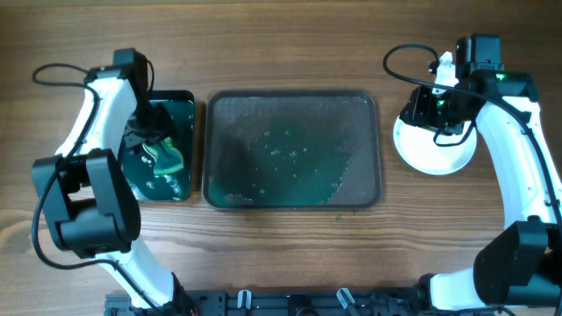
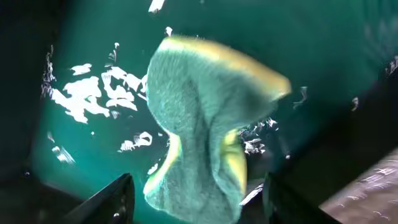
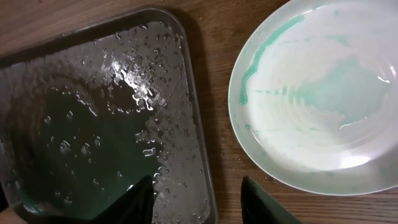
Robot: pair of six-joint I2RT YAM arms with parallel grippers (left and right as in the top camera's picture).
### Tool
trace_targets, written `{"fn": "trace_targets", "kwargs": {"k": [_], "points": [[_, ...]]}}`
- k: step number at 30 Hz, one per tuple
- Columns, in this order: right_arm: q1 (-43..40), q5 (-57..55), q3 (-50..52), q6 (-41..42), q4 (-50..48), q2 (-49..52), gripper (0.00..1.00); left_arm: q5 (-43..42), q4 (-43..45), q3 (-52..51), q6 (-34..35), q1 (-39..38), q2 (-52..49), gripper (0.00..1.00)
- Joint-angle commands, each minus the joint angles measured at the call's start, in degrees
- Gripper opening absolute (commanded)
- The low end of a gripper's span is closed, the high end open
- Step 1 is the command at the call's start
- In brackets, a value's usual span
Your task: Clean dirty plates on tray and stack at the side
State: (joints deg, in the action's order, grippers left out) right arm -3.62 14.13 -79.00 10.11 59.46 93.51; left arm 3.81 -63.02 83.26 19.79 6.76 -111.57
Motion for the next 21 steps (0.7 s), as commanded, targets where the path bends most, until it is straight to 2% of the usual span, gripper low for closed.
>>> {"fn": "trace_targets", "kwargs": {"k": [1,2,3,4,5,9,14,21], "points": [[0.02,0.35,-0.83,-2.62,0.81,-3.26,0.61,-2.29,-6.16,10.49,-0.04,-0.57,5.07,0.68],[0.02,0.35,-0.83,-2.84,1.18,-5.29,0.74,-2.84,-8.04,13.14,0.00,-1.11,7.06,0.72],[0.02,0.33,-0.83,-2.89,1.49,-7.72,0.94,-3.15,-8.72,14.99,0.02,-1.95,9.46,0.81],[0.02,0.07,-0.83,-2.84,1.95,-11.02,1.00,-3.10,-8.41,15.28,0.02,-2.97,12.68,0.95],[0.02,-0.50,-0.83,-2.86,2.60,-14.10,1.00,-3.13,-8.63,15.28,0.02,-3.74,14.95,1.00],[0.02,-3.76,-0.83,-2.80,7.02,-26.34,1.00,-3.10,-8.76,15.28,0.02,-4.68,17.62,1.00],[0.02,-3.76,-0.83,-2.45,8.79,-35.69,1.00,-3.13,-8.74,15.26,0.02,-4.68,17.51,1.00],[0.02,-3.78,-0.83,-2.49,8.81,-37.05,1.00,-3.13,-8.74,15.26,0.02,-4.68,17.51,1.00]]}}
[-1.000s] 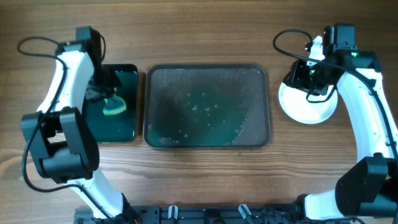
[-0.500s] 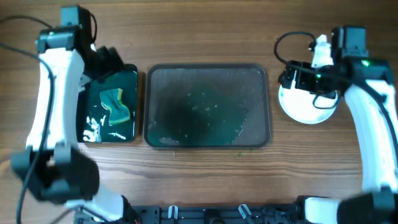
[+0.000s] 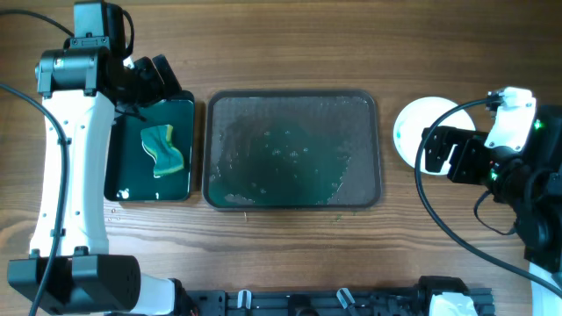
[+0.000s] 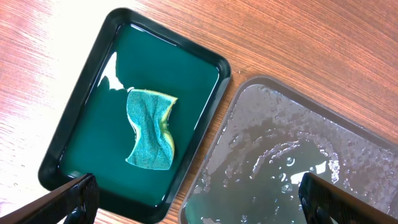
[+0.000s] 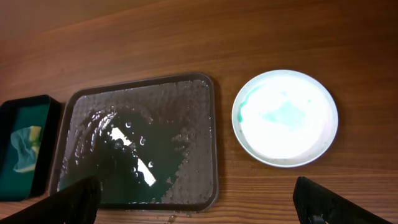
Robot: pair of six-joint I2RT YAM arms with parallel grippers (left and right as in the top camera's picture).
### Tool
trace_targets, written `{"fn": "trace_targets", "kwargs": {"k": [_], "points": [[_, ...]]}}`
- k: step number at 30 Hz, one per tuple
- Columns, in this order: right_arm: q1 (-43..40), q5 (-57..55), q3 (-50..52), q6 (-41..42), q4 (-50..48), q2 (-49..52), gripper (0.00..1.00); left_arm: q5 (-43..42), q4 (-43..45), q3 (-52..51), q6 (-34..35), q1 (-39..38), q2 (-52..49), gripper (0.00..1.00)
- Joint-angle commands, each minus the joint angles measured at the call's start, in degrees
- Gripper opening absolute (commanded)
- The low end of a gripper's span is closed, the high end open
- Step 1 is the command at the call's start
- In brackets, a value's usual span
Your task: Clean dirty plates on tray and stack at the side
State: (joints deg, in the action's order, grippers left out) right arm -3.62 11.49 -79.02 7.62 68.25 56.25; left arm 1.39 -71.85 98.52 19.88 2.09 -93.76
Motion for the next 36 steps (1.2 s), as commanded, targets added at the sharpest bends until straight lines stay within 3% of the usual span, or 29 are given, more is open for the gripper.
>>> {"fn": "trace_targets", "kwargs": {"k": [1,5,7,12,18,28,32,36], "points": [[0.02,-1.14,-0.81,-0.11,0.00,0.50,1.00,-0.70,0.07,0.02,-0.07,0.00,-0.31,1.00],[0.02,-2.40,-0.46,-0.59,-5.09,2.05,1.00,-0.70,0.07,0.00,-0.07,0.00,-0.31,1.00],[0.02,0.22,2.38,-3.37,-13.25,0.57,1.00,-0.68,0.09,0.00,-0.07,0.00,-0.31,1.00],[1.88,3.82,25.53,-7.69,-43.39,-13.49,1.00,-0.70,0.07,0.02,-0.07,0.00,-0.31,1.00],[5.51,0.74,55.67,-7.61,-62.86,-34.58,1.00,-0.68,0.09,0.02,-0.09,0.00,-0.31,1.00],[7.91,-2.69,77.07,-6.36,-71.25,-55.76,1.00,-0.70,0.07,0.00,-0.07,0.00,-0.31,1.00],[7.96,-6.14,78.75,-1.99,-72.89,-56.08,1.00,-0.68,0.09,0.00,-0.07,0.00,-0.31,1.00],[7.96,-5.90,78.73,-0.98,-68.41,-56.04,1.00,-0.70,0.07,0.02,-0.07,0.00,-0.31,1.00]]}}
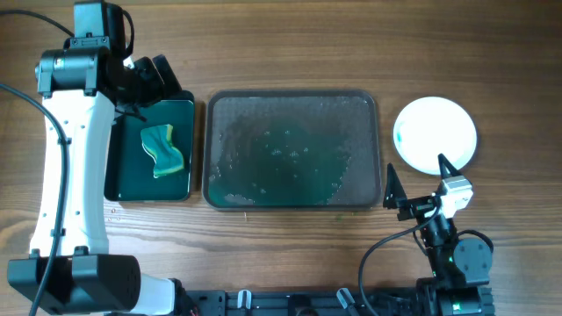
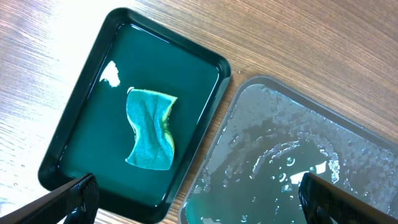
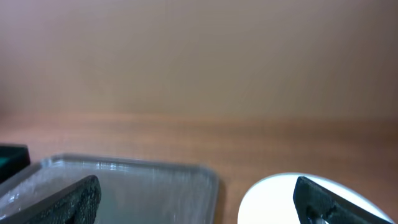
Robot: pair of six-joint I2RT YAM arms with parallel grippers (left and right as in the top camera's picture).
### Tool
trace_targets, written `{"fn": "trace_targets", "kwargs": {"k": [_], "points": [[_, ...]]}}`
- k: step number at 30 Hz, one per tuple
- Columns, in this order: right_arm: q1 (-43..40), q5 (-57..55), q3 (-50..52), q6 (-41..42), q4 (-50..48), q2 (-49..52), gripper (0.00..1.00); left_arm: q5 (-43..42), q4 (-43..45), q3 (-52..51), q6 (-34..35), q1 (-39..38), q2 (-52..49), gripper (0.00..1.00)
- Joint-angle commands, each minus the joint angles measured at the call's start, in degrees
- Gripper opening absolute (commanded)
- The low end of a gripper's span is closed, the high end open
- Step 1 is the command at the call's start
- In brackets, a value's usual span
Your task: Clean dirty plates on tray and stack at the side
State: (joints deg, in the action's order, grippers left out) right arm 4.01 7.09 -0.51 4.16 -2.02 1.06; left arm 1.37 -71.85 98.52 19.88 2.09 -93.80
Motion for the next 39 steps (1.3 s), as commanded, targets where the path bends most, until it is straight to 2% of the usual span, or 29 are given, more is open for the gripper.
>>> {"fn": "trace_targets", "kwargs": {"k": [1,22,26,28,31,34,39], "points": [[0.33,-1.51,0.22,2.43,1.79,-0.90,1.00,-0.66,0.09,0.02,-0.07,0.00,-0.26,1.00],[0.33,-1.53,0.22,2.25,1.70,-0.42,1.00,-0.66,0.24,0.00,-0.09,0.00,-0.15,1.00],[0.33,-1.53,0.22,2.25,1.70,-0.42,1.00,-0.44,0.33,-0.04,-0.07,-0.07,4.31,1.00],[0.33,-1.53,0.22,2.27,1.70,-0.42,1.00,-0.48,3.34,-0.96,-0.07,-0.50,8.83,1.00],[0.33,-1.53,0.22,2.27,1.70,-0.42,1.00,-0.48,14.29,-8.59,-0.13,-1.92,18.80,1.00],[0.33,-1.53,0.22,2.25,1.73,-0.42,1.00,-0.48,24.57,-21.24,-0.35,-1.97,29.94,1.00],[0.33,-1.53,0.22,2.25,1.70,-0.42,0.99,-5.68,41.18,-47.30,-10.43,-1.81,50.99,1.00]]}}
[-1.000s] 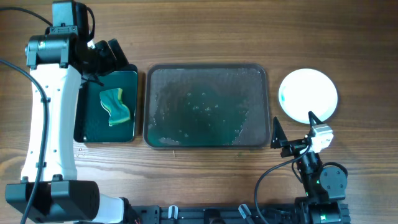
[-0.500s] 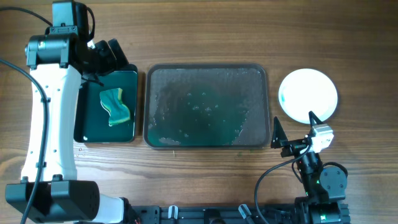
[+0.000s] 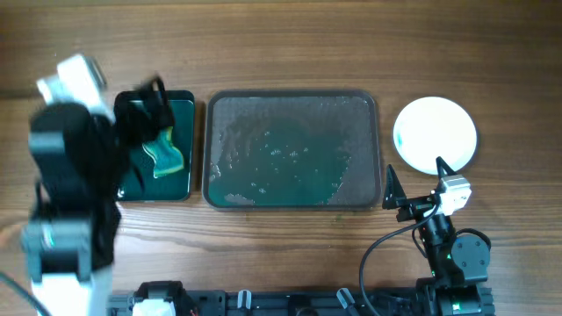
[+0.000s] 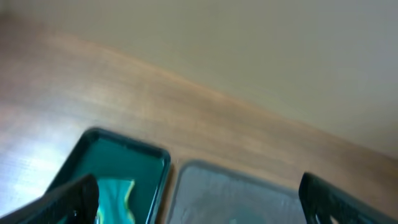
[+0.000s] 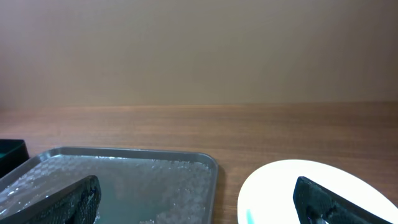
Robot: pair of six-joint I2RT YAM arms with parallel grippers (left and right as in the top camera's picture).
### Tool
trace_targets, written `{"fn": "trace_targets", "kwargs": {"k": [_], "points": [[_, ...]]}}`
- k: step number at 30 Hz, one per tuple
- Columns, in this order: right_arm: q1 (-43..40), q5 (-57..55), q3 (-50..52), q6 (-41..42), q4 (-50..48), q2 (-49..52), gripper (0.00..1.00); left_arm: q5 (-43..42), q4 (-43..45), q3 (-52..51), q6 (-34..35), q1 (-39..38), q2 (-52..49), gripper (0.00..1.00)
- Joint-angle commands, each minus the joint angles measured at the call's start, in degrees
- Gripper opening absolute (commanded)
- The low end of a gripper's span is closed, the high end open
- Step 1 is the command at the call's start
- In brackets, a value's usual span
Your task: Clean dirty plates on tray and stack at the side
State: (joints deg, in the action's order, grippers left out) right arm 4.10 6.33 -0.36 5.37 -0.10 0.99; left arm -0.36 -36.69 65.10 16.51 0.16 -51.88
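The grey tray [image 3: 294, 101] lies mid-table, wet with greenish water and beaded drops, and no plate is on it. One white plate [image 3: 436, 132] rests on the wood to its right; a faint green smear shows on the plate [image 5: 311, 193]. My right gripper [image 3: 414, 174] is open and empty, low at the front right, looking along the table with both fingers [image 5: 68, 202] spread wide. My left gripper [image 4: 199, 210] is also open and empty. The left arm [image 3: 75, 149] appears blurred over the left edge.
A small dark green tray [image 3: 176, 105] of teal liquid sits left of the grey tray, with a green-yellow sponge [image 3: 165, 151] lying in it. The same sponge [image 4: 118, 193] shows blurred in the left wrist view. Bare wood surrounds all three.
The left arm has left its raised pose over the green tray and now sits lower at the left edge, blurred. Its camera looks along the table instead of down. The right arm has not moved.
First my left gripper was open down in the green tray by the sponge, and my right gripper was open just above the plate. Then both were raised, sponge and plate left lying. The right arm was later folded at the front right; now the left has drawn back.
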Motion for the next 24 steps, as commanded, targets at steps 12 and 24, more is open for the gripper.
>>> {"fn": "trace_targets", "kwargs": {"k": [12,24], "points": [[0.24,-0.74,0.07,1.05,-0.20,-0.35,1.00,-4.72,26.25,-53.90,-7.34,3.87,46.71,1.00],[0.24,-0.76,0.07,1.07,-0.20,-0.35,1.00,-4.15,36.76,-64.76,-8.52,3.87,51.41,1.00]]}}
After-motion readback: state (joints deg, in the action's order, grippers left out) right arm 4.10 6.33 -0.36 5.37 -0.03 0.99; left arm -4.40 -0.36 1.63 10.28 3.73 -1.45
